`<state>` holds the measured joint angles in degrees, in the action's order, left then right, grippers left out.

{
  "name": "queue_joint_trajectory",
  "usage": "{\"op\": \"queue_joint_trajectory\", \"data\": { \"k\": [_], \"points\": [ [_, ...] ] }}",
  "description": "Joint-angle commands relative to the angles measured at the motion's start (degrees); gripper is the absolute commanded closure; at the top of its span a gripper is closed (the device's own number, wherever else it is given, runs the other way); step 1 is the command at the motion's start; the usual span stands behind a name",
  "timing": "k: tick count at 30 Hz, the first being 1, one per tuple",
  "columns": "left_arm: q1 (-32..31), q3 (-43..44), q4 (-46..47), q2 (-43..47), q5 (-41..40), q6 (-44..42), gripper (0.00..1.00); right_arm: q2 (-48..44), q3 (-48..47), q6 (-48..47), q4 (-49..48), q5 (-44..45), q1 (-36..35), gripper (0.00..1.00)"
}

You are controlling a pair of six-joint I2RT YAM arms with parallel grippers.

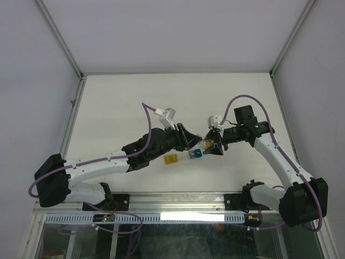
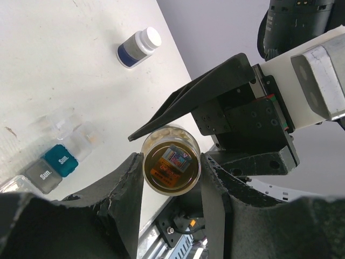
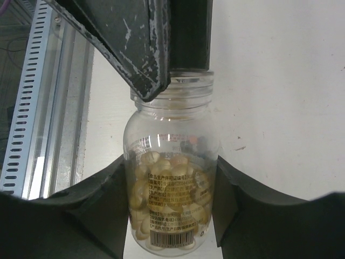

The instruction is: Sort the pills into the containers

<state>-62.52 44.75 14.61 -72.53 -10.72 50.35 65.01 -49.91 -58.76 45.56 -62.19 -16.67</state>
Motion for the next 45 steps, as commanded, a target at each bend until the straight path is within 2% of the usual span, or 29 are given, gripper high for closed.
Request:
{"op": "queue_joint_trajectory", "data": {
  "k": [1,4,13,18,24,27,29,31,34,35,40,45],
  "points": [
    [0.4,2.8,6.4,-0.1,3.1,2.0,0.66,-1.3,-1.6,0.1,-0.7,-0.6,0.0,1.0],
    [0.4,2.0,7.4,-0.3,3.9,0.7,0.51,-1.3,-1.6,0.2,-0.6,-0.7,0.1,1.0],
    [0.4,0.9,8.0,0.4,3.4,-1.4,0.28,-0.9,-1.8,0.2,-0.2,-1.3,0.8,1.0],
    [0.4,0.3,5.9,2.4,-0.4,-3.5,0.02,-0.9,-1.8,0.1,0.1,-1.8,1.2,1.0],
    [0.5,-1.7,5.6,5.3,-1.7,-7.9,0.01,-0.6,-1.9,-0.5,0.4,-1.9,1.4,1.0],
    [0.5,-3.6,6.2,8.0,-0.8,-17.3,0.01,-0.6,-1.9,-1.0,0.8,-1.9,1.6,1.0],
    [0.9,-7.1,11.7,11.1,4.9,-32.1,0.01,-0.9,-1.7,-2.2,1.4,-2.2,1.6,1.0],
    [2.9,-10.0,16.9,13.7,12.2,-43.1,0.01,-0.9,-1.6,-3.2,2.0,-2.7,1.6,1.0],
    [8.6,-10.8,19.5,13.1,31.6,-52.6,0.01,-0.6,-1.6,-5.3,3.4,-3.1,1.6,1.0],
    [9.2,-11.3,20.5,12.4,35.0,-56.0,0.01,-0.5,-1.6,-6.1,3.9,-3.3,1.6,1.0],
    [9.7,-15.1,32.5,6.2,44.3,-70.4,0.01,-0.7,-1.7,-8.9,5.8,-4.1,1.6,1.0],
    [11.6,-7.3,24.6,-1.2,48.5,-74.1,0.01,-0.4,-1.6,-9.2,5.9,-3.8,1.5,1.0]
  ]
}}
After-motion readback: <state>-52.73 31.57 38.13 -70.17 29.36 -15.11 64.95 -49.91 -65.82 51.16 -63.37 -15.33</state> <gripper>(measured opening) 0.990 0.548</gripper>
